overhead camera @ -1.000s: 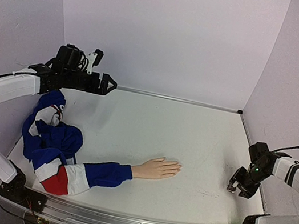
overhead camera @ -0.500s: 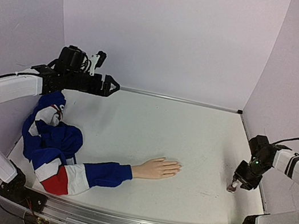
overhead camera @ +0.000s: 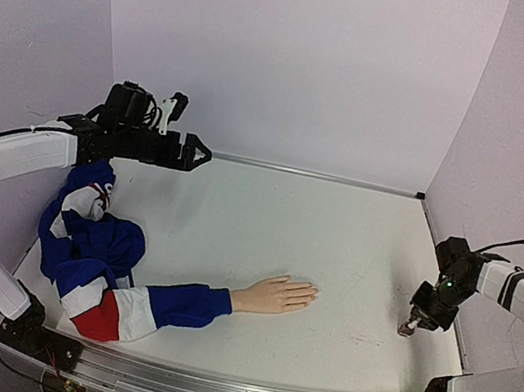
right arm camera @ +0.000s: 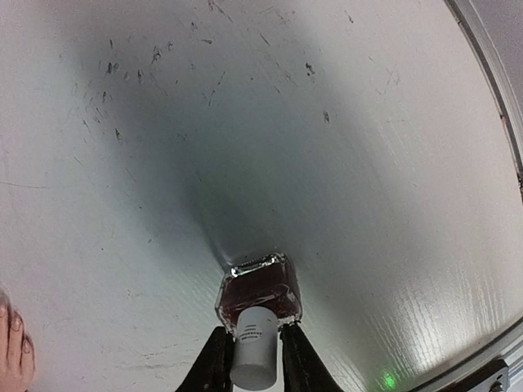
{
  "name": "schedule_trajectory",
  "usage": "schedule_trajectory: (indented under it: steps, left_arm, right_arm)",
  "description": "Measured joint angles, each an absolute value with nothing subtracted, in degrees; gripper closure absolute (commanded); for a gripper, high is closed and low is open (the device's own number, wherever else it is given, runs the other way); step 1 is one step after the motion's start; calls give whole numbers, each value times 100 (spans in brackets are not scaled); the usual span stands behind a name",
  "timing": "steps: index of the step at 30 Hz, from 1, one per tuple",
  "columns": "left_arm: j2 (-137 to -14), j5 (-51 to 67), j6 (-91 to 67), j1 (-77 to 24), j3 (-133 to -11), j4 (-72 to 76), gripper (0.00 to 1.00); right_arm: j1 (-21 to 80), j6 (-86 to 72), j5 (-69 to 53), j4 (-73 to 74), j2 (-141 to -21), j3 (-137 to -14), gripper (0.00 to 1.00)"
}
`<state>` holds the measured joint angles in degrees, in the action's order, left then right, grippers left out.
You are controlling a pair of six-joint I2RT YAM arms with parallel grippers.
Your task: Paint the nails
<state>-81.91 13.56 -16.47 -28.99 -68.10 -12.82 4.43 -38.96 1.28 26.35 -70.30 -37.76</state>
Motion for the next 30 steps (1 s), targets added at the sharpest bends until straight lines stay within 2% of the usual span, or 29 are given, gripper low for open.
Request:
schedule_trajectory:
  steps: [7, 13, 20, 26, 30]
  left_arm:
    - [-8311, 1540, -1660, -2902, -6812, -1284, 1]
    - [-8501, 1865, -1813, -2934, -6853, -1245, 0]
    - [-9137, 2456, -2088, -3175, -7201, -1197, 1]
    - [-9402, 2512, -1612, -3933, -7295, -1085, 1]
    - [-9297, 2368, -906, -4530, -6755, -119, 3]
  right_arm:
    - [462, -3889, 86, 2567, -7035, -3776, 96]
    - [558, -3444, -565, 2370, -7024, -4088, 100]
    - [1129, -2788, -1638, 1732, -8156, -5756, 100]
    - [2460, -2661, -2143, 1483, -9511, -7363, 100]
    - [3109, -2718, -2534, 1411, -10001, -8097, 100]
